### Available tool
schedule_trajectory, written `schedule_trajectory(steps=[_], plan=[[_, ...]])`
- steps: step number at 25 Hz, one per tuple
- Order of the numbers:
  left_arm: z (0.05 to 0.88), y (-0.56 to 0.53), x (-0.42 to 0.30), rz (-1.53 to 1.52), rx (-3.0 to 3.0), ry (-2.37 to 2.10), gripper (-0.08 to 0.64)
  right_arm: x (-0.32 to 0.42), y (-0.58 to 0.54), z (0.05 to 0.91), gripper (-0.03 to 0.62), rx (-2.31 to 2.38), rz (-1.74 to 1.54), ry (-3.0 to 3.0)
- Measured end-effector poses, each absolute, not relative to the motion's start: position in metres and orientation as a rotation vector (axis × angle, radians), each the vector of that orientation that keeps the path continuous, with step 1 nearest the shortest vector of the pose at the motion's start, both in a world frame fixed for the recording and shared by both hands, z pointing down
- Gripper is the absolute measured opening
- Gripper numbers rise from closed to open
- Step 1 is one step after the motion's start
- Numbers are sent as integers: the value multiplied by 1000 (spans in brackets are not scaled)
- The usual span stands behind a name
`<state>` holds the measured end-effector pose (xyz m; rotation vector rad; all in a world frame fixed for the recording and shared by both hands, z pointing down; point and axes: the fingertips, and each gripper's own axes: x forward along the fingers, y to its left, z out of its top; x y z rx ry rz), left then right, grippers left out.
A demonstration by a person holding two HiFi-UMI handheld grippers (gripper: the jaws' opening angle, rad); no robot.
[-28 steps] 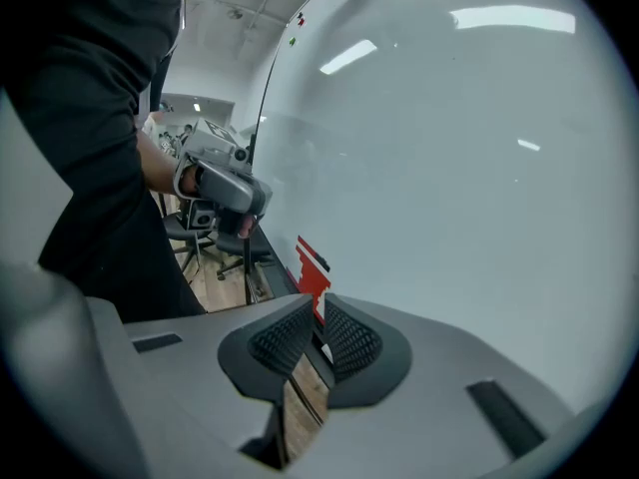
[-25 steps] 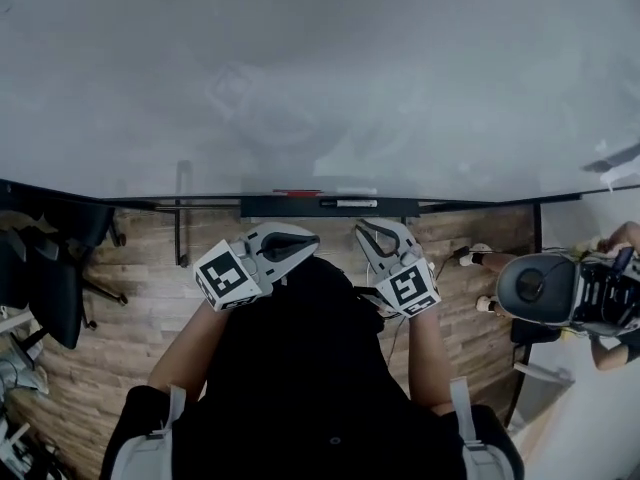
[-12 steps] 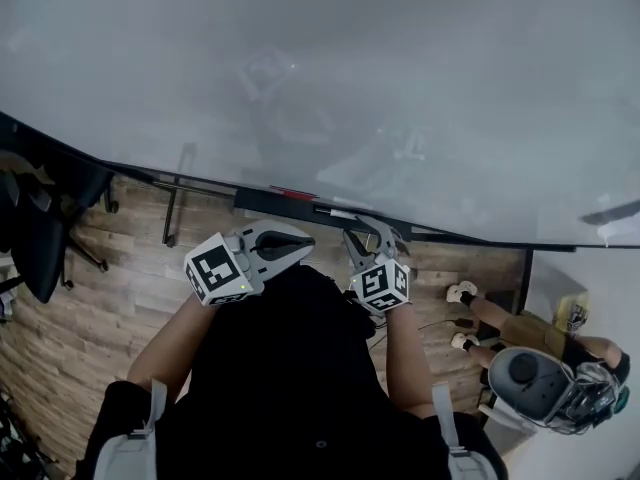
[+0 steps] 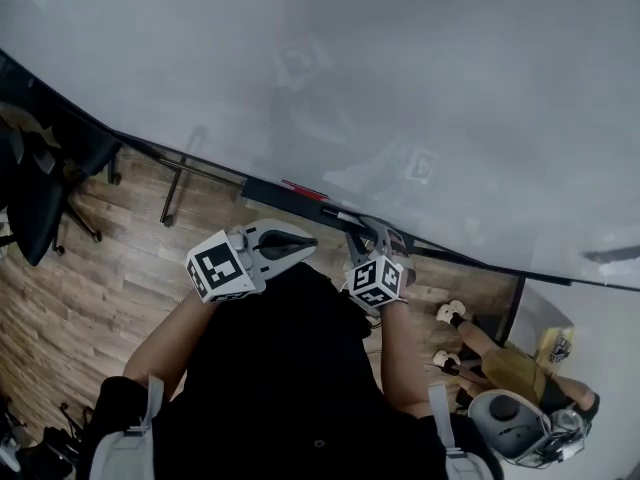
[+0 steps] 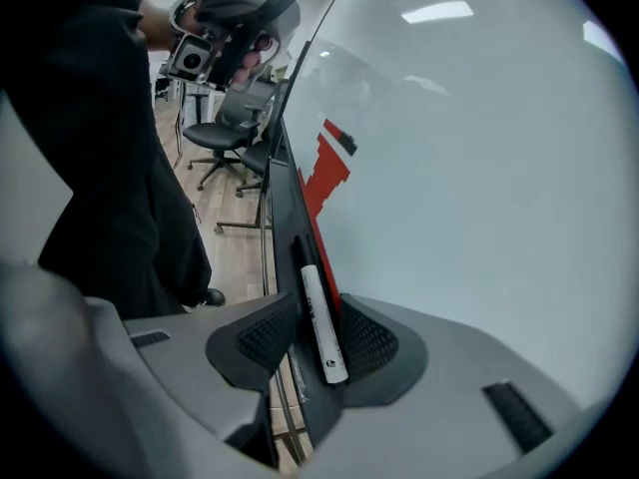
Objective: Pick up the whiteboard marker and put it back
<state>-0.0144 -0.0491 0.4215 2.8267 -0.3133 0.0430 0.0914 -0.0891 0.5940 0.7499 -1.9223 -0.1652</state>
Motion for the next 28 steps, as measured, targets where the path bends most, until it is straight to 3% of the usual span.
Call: schedule_trajectory(steps=[19,28], plan=[[425,-48,-18,34,2839,-366,11,97,-98,608,125,745,-201,-1832],[422,-51,-18,30,2820,-374,11,103,-98,616,89,733,-216,-1809]])
